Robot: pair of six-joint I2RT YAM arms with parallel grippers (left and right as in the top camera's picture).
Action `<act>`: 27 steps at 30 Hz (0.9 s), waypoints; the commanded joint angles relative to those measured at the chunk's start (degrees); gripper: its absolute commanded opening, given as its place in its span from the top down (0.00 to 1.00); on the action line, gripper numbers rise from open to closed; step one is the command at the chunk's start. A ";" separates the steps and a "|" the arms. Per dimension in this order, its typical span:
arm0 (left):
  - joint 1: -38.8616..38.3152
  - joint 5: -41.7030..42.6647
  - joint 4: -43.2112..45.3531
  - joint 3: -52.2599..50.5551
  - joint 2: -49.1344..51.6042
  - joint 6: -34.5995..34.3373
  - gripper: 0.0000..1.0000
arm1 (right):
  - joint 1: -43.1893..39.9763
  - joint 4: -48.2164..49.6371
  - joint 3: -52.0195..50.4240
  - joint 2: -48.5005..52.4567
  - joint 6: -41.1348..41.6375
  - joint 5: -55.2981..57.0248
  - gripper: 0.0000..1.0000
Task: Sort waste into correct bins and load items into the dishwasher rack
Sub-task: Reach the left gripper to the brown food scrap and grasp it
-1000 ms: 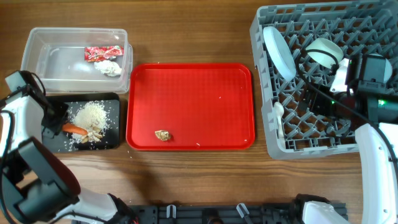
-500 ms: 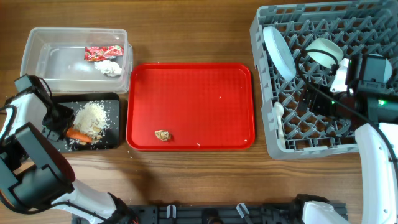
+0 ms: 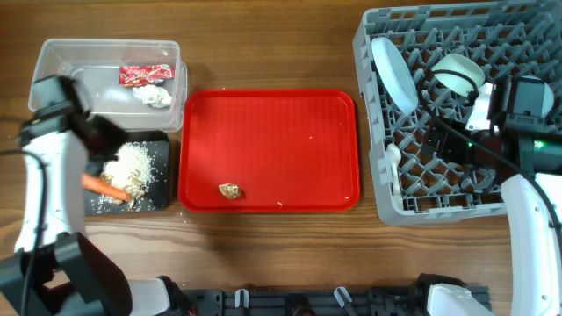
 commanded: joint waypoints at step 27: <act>-40.81 5.92 6.93 -16.44 6.62 -4.28 0.38 | -0.31 -0.15 0.35 0.37 0.66 -0.57 0.00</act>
